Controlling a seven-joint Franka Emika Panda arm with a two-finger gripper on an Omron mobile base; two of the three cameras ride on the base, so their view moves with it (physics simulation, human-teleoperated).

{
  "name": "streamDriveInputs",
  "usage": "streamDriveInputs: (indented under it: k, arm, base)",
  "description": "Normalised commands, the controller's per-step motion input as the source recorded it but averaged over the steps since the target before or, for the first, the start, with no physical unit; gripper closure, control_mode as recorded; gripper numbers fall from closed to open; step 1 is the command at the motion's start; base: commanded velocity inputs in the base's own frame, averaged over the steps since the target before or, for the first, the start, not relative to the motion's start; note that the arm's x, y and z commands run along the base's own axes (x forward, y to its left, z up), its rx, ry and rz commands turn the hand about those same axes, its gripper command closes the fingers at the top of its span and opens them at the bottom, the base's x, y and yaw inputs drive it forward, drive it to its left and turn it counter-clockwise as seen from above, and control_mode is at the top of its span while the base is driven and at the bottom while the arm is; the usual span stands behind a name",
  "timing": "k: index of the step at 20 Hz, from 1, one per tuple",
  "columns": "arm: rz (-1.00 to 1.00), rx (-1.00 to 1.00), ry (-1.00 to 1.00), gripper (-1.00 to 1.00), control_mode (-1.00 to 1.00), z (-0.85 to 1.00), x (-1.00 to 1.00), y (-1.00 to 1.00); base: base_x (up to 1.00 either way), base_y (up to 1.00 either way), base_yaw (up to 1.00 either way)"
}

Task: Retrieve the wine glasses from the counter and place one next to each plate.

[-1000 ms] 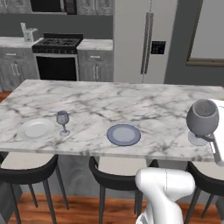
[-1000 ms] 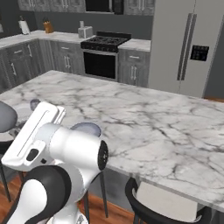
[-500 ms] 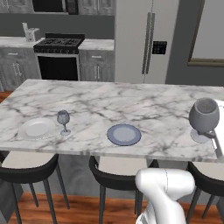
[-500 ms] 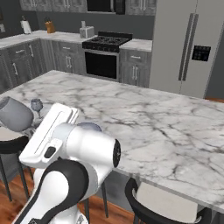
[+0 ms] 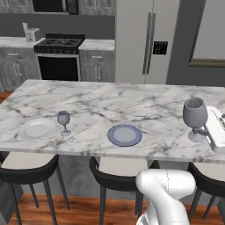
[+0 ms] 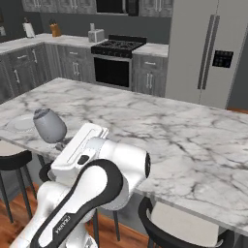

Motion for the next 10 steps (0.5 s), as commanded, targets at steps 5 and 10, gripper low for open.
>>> streamDriveInputs:
  k: [5,10]
  arm:
    - [0.0,-0.03,0.19,1.0,-1.0,-0.44,0.79,-0.07]
    - [0.0,0.0,0.09,1.0,-1.0,-0.37,0.76,-0.15]
  base:
    - [0.0,0.0,0.0]
    - [0.0,0.0,0.0]
